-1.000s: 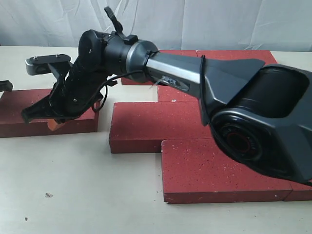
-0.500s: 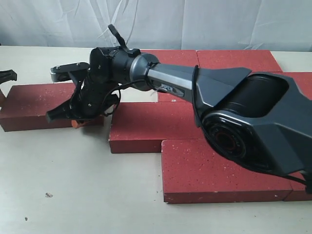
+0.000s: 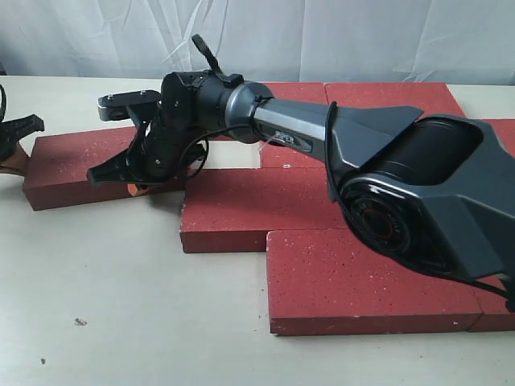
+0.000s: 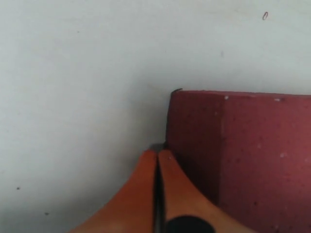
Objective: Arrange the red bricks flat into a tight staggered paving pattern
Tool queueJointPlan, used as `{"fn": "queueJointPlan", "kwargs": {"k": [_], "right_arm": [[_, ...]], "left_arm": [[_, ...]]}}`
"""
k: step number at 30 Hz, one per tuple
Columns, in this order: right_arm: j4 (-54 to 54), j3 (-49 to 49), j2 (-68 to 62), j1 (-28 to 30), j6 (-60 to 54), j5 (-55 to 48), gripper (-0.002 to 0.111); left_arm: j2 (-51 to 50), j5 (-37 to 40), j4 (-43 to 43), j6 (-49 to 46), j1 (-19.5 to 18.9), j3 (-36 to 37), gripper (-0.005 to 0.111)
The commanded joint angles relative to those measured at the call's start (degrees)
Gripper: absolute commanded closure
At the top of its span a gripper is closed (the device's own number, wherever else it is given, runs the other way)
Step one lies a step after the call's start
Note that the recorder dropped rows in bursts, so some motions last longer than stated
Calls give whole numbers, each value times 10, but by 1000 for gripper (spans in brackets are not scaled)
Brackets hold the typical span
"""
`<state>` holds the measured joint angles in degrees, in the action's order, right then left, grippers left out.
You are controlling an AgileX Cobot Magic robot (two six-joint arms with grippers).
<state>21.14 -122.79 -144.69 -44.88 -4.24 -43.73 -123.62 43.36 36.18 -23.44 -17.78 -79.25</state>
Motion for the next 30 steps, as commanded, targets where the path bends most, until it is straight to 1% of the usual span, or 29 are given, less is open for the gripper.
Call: {"fn": "queueJointPlan", "kwargs": {"k": [1, 9, 11, 20, 23, 27, 30], "right_arm": [[-4, -3, 3, 2, 0, 12, 109], [6, -5, 17, 16, 16, 11, 109], [8, -5, 29, 28, 31, 8, 109], [53, -5, 99, 95, 31, -26, 109], [39, -5, 109, 112, 31, -25, 109], [-20, -5, 102, 122, 39, -39, 109], [-52, -5, 82, 122, 52, -55, 109]], "left_arm": [[-7, -16, 19, -11, 3, 3, 107], [-10, -36, 47, -21, 3, 3, 107], [-10, -36, 58, -39, 3, 3, 107], [-10, -46, 120, -87, 3, 3, 107], [-10, -47, 121, -87, 3, 3, 107], [-10, -59, 129, -92, 3, 3, 107], [-10, -63, 148, -122, 3, 3, 107]]}}
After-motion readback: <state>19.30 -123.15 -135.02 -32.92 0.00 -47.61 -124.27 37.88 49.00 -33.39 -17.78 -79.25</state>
